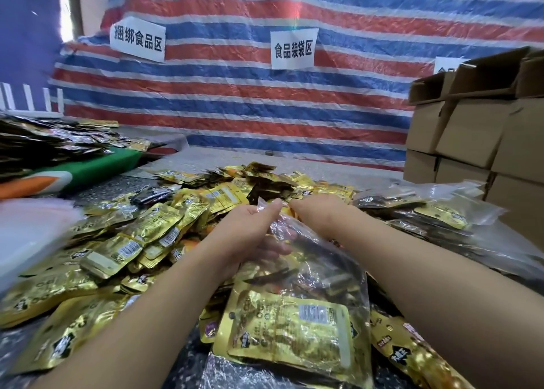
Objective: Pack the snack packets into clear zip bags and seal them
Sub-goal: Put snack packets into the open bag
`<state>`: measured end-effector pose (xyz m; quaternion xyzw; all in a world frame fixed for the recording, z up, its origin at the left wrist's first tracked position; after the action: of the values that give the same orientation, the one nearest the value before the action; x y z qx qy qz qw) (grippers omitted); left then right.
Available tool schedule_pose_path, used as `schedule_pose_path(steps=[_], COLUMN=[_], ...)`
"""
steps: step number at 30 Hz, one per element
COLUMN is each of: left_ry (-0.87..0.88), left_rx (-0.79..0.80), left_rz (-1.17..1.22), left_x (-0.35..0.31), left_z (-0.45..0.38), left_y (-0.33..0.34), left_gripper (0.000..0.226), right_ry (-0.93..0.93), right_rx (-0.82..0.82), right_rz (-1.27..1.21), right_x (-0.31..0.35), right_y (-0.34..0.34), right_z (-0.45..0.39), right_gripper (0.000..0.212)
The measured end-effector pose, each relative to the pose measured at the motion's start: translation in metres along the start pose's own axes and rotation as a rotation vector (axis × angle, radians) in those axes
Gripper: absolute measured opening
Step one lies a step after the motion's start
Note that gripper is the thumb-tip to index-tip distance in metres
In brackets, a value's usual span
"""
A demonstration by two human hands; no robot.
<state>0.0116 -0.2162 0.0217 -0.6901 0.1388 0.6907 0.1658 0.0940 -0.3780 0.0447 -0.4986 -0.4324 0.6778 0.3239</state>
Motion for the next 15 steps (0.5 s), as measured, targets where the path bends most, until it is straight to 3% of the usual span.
schedule_pose_path(steps=[2,6,11,13,15], left_ry=[-0.008,0.004,0.014,0.013,0.024], left_rx=[-0.015,-0.033,-0.079,-0.082,-0.075], left_rz=[0.003,0.009,0.009,0.018,0.045], left_x=[0.0,0.001,0.002,0.0,-0.002], left_z=[0.0,0.001,0.002,0.003,0.005], left_y=[0.0,0.0,0.0,0.0,0.001], left_gripper=[0.043,0.035,0.028,0.029,0.026], right_ry=[0.03,0.107,0.134,0.136,0.135], right_rx=[-0.019,-0.133,-0.235,-0.317,-0.4], right_rz=[0.011,-0.115,-0.007,-0.159,-0.522], right_x=[0.006,0.008,0.011,0.001,-0.012], right_y=[-0.002,-0.002,0.009,0.005,-0.004], right_z=[-0.003,-0.006,-0.001,0.002,0.009], right_gripper=[0.002,0.014,0.012,0.006,0.01])
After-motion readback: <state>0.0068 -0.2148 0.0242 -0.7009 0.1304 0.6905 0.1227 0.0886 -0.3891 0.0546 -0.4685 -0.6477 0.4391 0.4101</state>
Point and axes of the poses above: each hand's wrist, its own z-axis away from the middle knuckle, its own y-axis out of the palm, x = y × z, the point moved 1 cm from there along -z, towards the middle knuckle, and after that the axes turned 12 degrees about x, right-handed, at the moved point
